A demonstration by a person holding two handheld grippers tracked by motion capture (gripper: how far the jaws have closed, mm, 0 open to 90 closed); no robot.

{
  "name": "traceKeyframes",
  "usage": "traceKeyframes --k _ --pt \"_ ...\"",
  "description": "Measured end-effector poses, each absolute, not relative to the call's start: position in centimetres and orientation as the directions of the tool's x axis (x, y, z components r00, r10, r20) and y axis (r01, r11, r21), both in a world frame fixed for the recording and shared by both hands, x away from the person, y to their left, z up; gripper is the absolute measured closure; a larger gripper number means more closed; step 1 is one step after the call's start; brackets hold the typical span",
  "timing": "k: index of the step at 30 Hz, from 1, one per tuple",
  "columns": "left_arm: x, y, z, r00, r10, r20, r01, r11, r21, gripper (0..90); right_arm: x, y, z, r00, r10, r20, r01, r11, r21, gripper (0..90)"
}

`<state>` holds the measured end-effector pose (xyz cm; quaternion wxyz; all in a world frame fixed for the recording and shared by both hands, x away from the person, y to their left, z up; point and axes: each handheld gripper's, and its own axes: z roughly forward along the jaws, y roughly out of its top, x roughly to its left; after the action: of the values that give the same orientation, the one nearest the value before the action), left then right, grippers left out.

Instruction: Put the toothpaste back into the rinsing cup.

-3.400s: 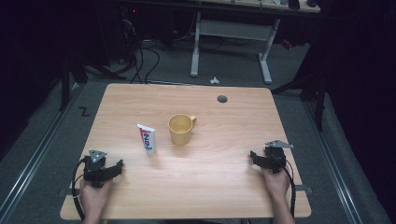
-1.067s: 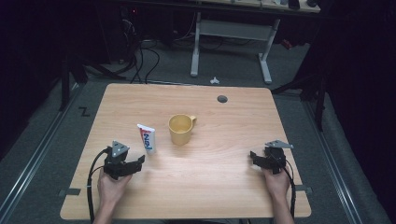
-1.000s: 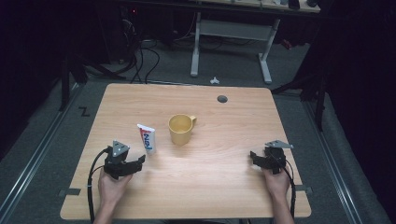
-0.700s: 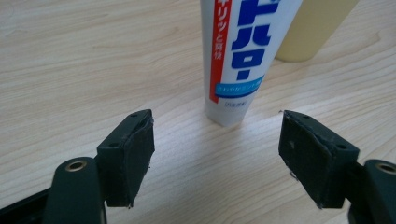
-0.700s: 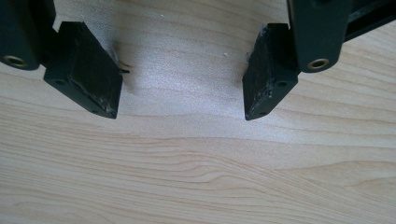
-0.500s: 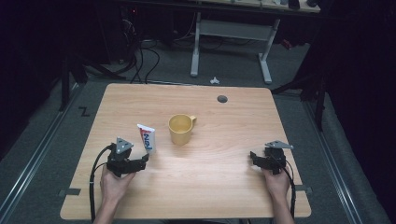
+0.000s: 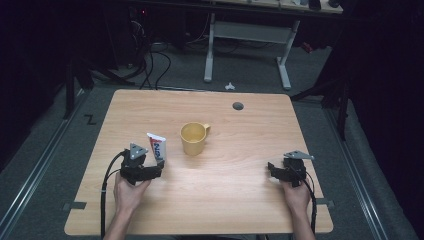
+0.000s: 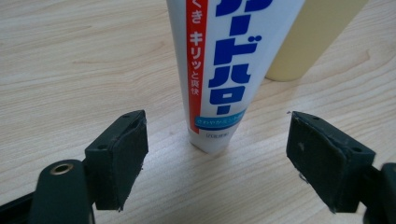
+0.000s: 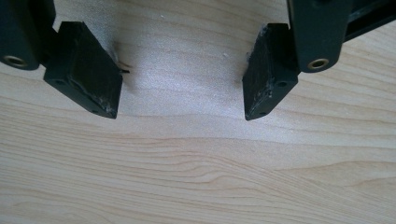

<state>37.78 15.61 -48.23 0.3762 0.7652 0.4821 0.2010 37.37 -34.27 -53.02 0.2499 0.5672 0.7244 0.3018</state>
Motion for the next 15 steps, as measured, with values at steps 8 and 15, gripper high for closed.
traceKeyframes --k 8,15 --pt "38.5 15.1 -48.0 0.447 0.893 -0.050 0.579 -0.247 0.777 20.1 37.4 -34.3 -53.0 -0.231 0.973 -0.020 0.671 0.174 0.721 28.7" --pt "39.1 15.0 -48.1 0.430 0.899 -0.078 0.576 -0.207 0.791 20.6 37.4 -34.3 -53.0 -0.231 0.973 -0.019 0.671 0.174 0.721 28.6"
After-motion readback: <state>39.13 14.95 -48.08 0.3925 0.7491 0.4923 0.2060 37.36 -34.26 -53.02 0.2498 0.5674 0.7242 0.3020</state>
